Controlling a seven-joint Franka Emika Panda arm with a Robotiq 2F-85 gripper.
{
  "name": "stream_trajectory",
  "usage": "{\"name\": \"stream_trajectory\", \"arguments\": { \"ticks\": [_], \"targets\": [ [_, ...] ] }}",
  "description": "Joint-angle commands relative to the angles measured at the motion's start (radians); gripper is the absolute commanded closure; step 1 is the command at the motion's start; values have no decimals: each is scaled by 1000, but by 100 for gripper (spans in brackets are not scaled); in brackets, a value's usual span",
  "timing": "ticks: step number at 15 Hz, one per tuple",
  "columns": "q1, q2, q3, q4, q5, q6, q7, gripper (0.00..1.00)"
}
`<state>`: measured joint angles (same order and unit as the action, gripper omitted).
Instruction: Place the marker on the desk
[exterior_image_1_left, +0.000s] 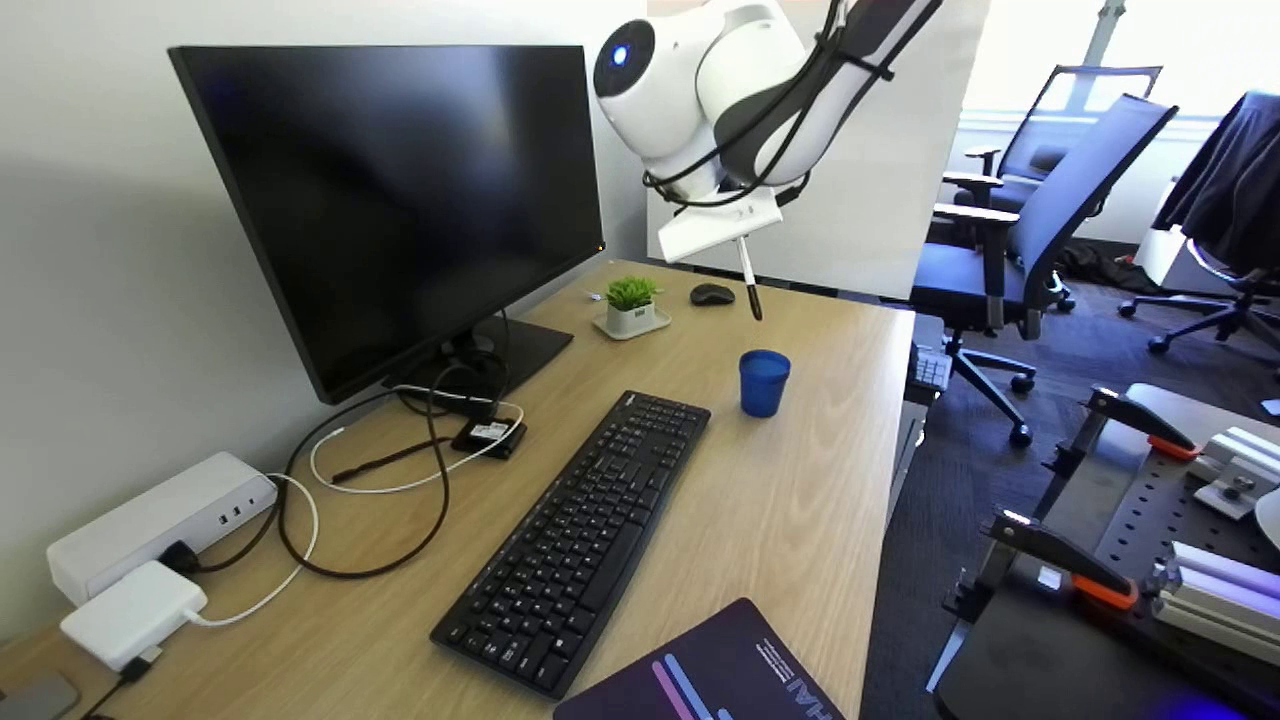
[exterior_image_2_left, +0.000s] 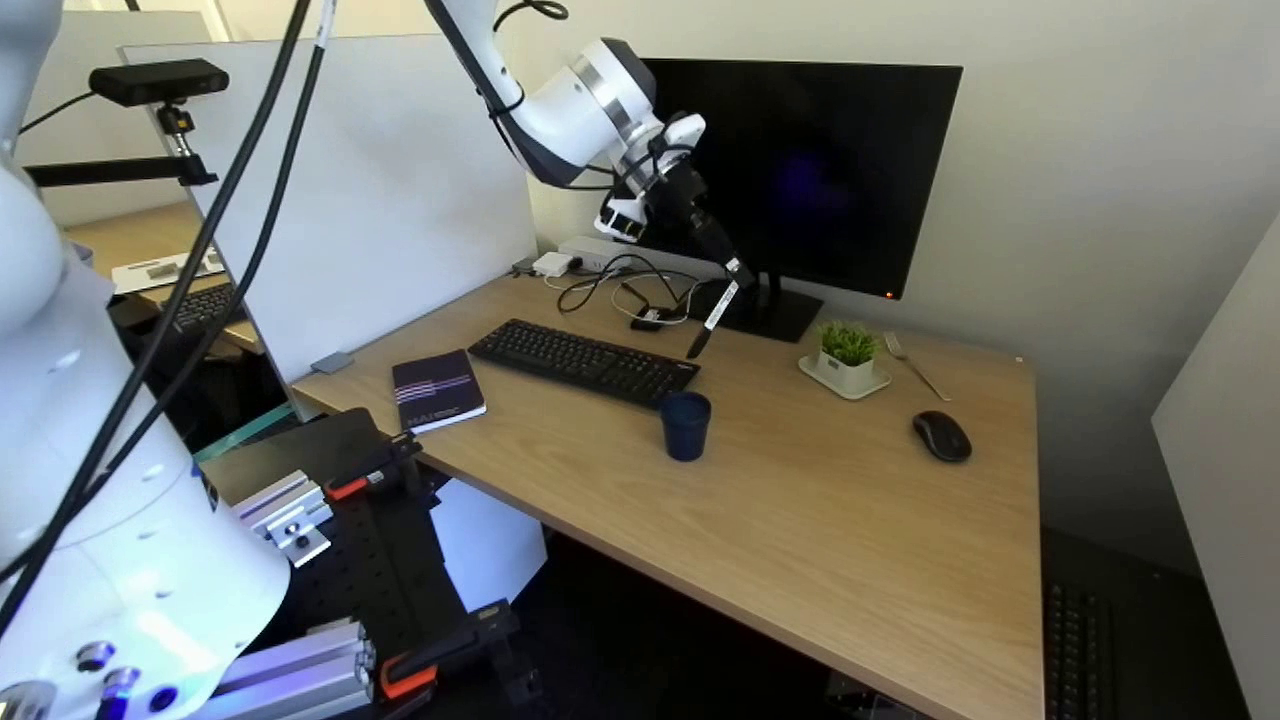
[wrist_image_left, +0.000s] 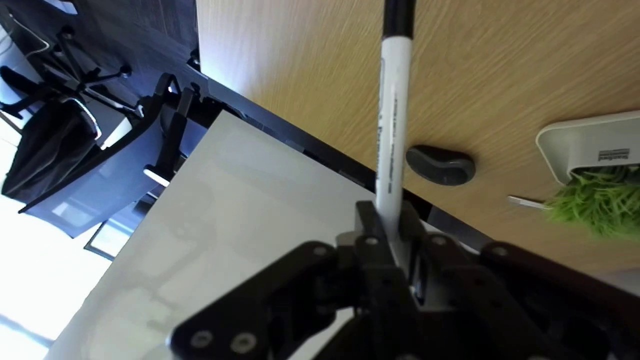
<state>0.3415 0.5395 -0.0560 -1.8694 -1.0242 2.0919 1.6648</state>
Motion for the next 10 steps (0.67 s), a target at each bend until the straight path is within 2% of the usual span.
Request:
{"name": "stream_trajectory", "arguments": {
  "ticks": [1,7,10],
  "targets": [
    [-83,-148,105,-104,84,57,-162,97],
    [-104,-325,198,-237,340,209,-383,97],
    [-95,-366,224,-297,498,299,-517,97]
  ]
}}
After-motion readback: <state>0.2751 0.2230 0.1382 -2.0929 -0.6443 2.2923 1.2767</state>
